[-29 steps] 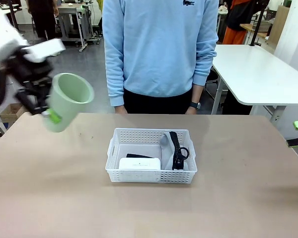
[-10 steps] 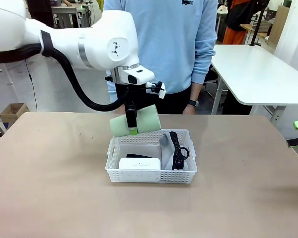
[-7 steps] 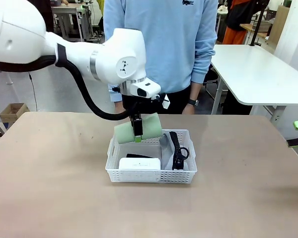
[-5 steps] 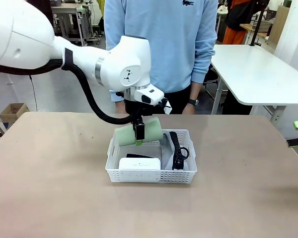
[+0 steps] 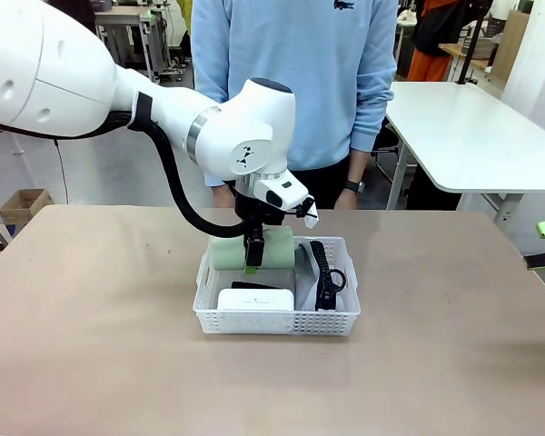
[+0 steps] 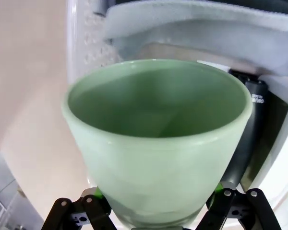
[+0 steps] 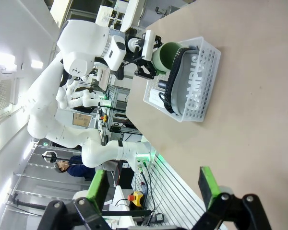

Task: Efficiently arrange items inside the basket to fit them all.
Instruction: Pick up the Reusable plastic cup and place it inside the Organizing basket.

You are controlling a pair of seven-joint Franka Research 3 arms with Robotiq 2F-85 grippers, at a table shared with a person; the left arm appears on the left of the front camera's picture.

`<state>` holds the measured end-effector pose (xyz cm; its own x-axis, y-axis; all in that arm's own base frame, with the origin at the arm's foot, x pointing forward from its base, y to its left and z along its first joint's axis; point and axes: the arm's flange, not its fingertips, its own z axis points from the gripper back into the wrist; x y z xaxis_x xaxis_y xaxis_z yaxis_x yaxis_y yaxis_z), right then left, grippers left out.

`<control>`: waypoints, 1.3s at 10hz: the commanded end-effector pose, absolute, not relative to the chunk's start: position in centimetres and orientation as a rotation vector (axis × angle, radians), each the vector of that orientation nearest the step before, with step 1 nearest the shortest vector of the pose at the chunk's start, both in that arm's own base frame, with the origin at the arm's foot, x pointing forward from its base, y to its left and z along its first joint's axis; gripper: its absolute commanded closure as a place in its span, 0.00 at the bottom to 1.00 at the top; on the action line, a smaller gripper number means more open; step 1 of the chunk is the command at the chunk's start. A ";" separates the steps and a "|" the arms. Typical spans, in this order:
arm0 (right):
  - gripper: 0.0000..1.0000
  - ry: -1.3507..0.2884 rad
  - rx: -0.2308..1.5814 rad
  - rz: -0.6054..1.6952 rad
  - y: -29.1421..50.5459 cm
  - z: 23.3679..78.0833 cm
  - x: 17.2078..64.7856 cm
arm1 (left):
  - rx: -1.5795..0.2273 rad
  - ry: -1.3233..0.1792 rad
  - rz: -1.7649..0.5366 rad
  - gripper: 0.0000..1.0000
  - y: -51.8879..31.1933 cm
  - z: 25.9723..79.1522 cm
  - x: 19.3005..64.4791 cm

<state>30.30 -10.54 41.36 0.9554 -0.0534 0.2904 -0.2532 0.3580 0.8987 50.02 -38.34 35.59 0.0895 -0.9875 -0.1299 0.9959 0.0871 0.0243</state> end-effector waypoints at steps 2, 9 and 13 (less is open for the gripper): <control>0.00 -0.303 1.207 0.147 -10.7 41.5 30.2 | 0.156 0.091 -1.525 0.16 -38.5 35.4 50.7; 0.00 -0.303 1.207 0.147 -10.7 41.5 30.2 | 0.132 0.090 -1.524 0.05 -38.6 35.3 50.3; 0.00 -0.303 1.207 0.147 -10.7 41.5 30.2 | 0.115 0.102 -1.531 0.00 -38.6 35.4 50.3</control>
